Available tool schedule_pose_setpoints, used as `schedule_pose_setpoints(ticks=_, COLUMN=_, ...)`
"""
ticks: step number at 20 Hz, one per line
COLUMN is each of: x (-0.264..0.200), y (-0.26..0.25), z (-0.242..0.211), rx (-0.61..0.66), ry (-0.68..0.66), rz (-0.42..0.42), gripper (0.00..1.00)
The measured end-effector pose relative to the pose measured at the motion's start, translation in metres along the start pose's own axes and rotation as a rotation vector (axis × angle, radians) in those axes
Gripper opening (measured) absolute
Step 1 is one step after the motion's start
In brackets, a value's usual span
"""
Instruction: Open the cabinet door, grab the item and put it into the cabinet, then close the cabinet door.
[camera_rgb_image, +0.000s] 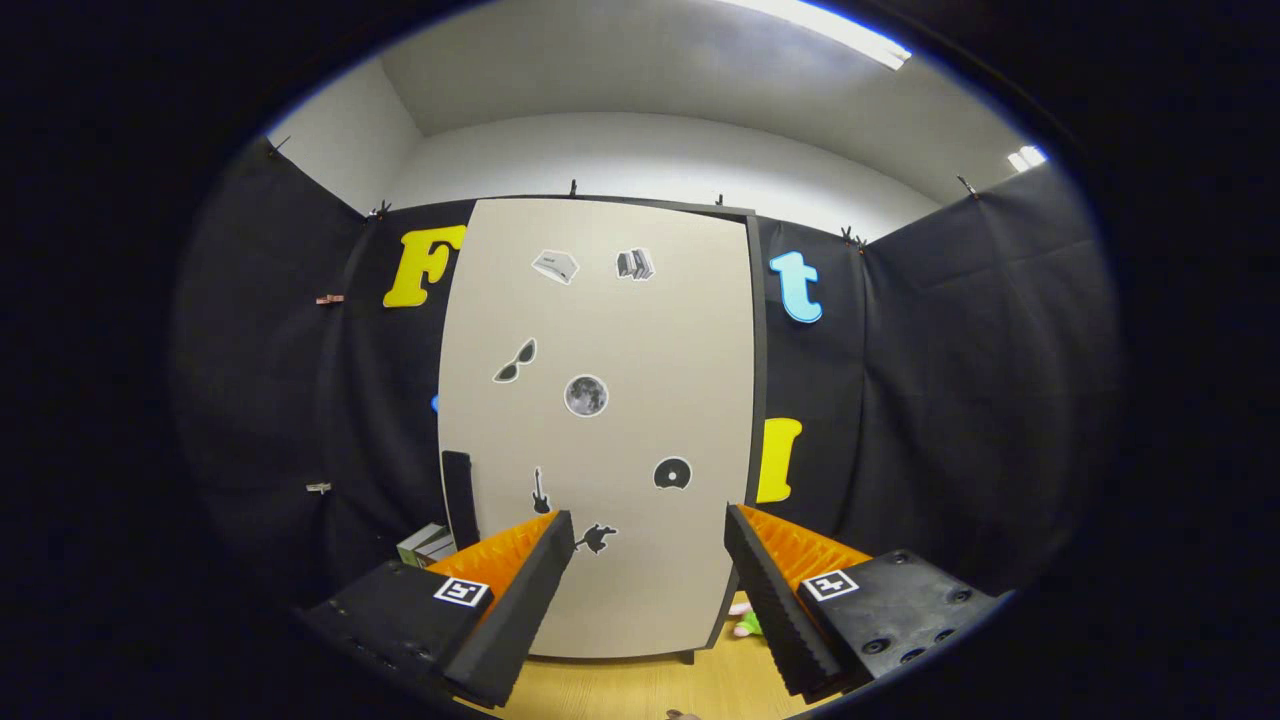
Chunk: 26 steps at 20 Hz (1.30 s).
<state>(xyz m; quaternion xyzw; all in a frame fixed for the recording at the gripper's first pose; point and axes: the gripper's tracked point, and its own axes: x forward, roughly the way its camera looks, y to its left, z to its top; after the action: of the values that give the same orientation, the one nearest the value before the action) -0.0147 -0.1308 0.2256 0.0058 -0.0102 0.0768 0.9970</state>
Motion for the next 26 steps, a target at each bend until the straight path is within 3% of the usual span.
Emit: schedule_pose_setpoints(ticks=26, x=-0.001, y=-0.011, z=-0.004, rx=0.009, ry=0.019, rz=-0.015, gripper=0.98)
